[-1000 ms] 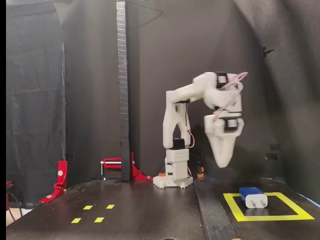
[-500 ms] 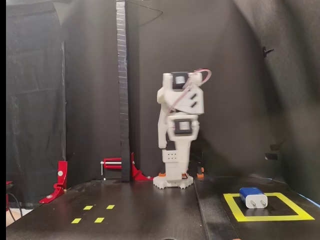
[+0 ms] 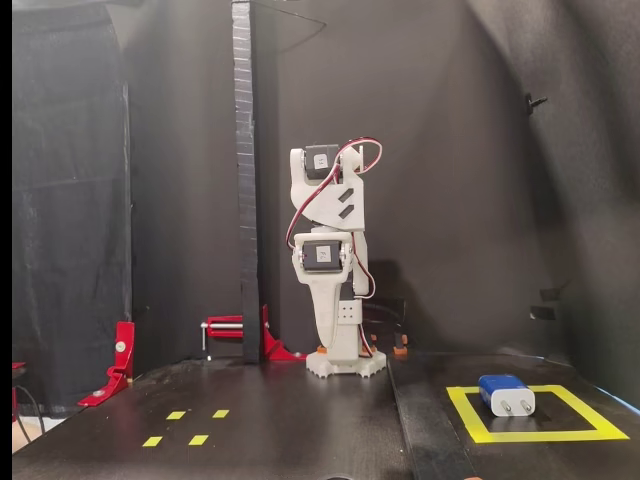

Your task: Grasp the block and place it in the designated area.

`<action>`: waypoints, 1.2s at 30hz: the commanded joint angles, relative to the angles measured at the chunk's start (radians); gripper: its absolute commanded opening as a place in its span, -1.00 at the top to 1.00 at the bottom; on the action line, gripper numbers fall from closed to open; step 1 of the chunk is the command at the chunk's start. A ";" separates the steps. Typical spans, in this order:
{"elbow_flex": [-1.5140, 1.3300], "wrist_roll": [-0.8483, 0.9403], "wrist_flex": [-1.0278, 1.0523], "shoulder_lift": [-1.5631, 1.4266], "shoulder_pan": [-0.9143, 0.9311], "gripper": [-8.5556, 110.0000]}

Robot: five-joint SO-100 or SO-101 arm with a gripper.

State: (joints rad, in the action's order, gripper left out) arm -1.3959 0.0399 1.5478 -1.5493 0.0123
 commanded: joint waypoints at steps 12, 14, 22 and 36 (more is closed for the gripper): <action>-0.609 0.014 -0.611 -0.552 0.020 0.86; -0.692 0.014 -0.681 -0.626 0.025 0.86; -0.994 0.015 -0.959 -0.894 0.026 0.86; -1.463 0.015 -1.319 -1.325 0.028 0.86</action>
State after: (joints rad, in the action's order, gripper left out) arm -2.8164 0.0476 0.2807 -2.8103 0.0337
